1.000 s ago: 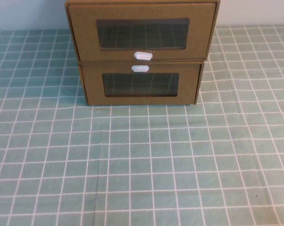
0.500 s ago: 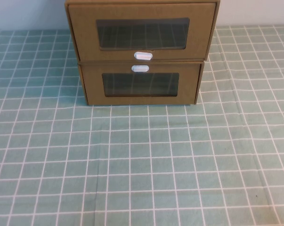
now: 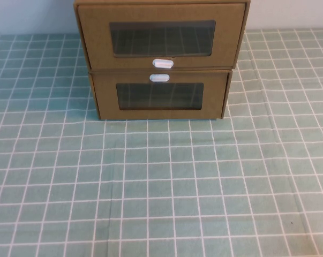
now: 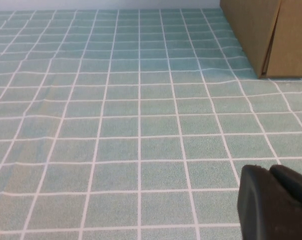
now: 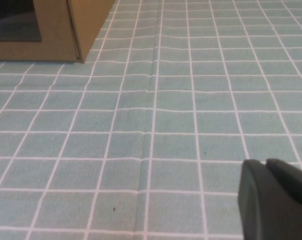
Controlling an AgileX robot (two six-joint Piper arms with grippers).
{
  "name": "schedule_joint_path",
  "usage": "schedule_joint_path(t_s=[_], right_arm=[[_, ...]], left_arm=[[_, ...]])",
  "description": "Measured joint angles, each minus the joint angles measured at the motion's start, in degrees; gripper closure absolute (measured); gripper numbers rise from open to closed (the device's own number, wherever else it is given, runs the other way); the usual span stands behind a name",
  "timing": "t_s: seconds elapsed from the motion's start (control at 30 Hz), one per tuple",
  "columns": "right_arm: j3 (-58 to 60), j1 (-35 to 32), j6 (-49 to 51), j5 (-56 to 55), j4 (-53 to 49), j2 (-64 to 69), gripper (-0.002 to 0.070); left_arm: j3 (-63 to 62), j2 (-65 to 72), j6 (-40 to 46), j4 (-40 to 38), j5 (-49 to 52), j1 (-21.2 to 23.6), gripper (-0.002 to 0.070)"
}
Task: Open the shoe box
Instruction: 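Pull the top drawer of the cardboard box fully open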
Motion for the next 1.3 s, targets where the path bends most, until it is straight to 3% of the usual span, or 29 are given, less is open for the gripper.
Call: schedule_joint_path(t_s=[0.27, 0.57, 0.7, 0.97, 1.13, 1.3], right_arm=[[0.0, 0.0, 0.0, -4.6, -0.1, 0.0, 0.0689], [0.0, 0.0, 0.0, -33.0, -0.1, 0.0, 0.0689], [0.0, 0.0, 0.0, -40.6, -0.1, 0.0, 0.0689], [0.0, 0.0, 0.0, -50.3, -0.1, 0.0, 0.0689], [0.0, 0.0, 0.0, -65.1, -0.1, 0.0, 0.069], [-8.0, 0.0, 0.0, -62.8, 0.1, 0.0, 0.0689]], left_arm=[[0.0, 0.0, 0.0, 0.0, -2.3, 0.0, 0.068], [0.0, 0.0, -0.1, 0.3, -30.5, 0.0, 0.068], [0.0, 0.0, -0.5, 0.4, -41.4, 0.0, 0.068], [0.0, 0.0, -0.7, 0.4, -48.1, 0.0, 0.068], [-0.2, 0.0, -2.2, 0.2, -61.7, 0.0, 0.068], [-9.8, -0.2, -2.5, 0.0, -59.6, 0.0, 0.068]])
